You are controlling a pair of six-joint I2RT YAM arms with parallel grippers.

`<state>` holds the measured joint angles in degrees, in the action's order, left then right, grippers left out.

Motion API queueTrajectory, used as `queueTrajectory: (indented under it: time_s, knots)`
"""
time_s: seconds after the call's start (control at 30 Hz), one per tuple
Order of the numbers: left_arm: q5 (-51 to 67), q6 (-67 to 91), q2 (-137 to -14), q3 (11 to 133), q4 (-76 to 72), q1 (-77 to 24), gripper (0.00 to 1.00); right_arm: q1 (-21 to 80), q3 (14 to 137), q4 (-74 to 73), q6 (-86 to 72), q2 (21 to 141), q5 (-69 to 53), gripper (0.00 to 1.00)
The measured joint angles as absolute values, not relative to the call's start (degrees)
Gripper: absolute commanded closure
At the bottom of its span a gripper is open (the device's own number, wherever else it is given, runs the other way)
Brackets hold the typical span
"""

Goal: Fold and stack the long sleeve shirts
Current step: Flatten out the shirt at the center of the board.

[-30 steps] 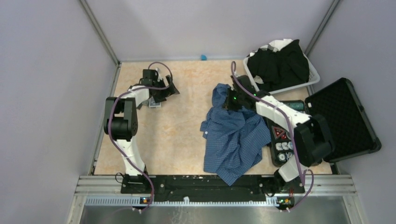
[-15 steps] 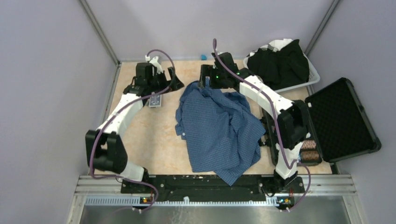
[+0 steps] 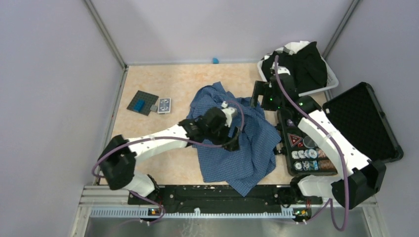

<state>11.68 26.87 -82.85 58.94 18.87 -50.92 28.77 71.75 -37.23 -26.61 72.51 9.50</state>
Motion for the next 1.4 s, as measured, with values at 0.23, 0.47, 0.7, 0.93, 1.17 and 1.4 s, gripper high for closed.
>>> queueTrajectory:
  time_s: [0.23,0.47,0.7,0.93,1.17,1.4]
  knots:
    - [8.7,28.2,-97.0,60.4,16.8,-56.3,0.49,27.1,67.7,-39.0,-27.0,70.4,10.7,0.09]
    - [2.6,28.4,-98.8,60.4,17.9,-55.2,1.00,27.1,65.1,-38.5,-27.1,70.4,10.6,0.11]
    - [-1.8,26.1,-92.0,55.5,22.0,-39.6,1.00,27.1,61.8,-37.4,-27.0,70.4,9.7,0.13]
    - [-5.6,21.5,-88.3,62.3,27.1,-23.9,1.00,28.0,58.9,-35.7,-26.5,72.2,8.5,0.13]
    - [-5.9,17.8,-93.1,77.9,29.3,-23.3,0.67,31.6,55.7,-34.8,-26.0,76.4,8.5,0.13]
    - [-2.3,15.4,-94.1,79.4,31.2,-23.5,0.27,31.3,54.3,-34.7,-26.1,76.7,10.4,0.14]
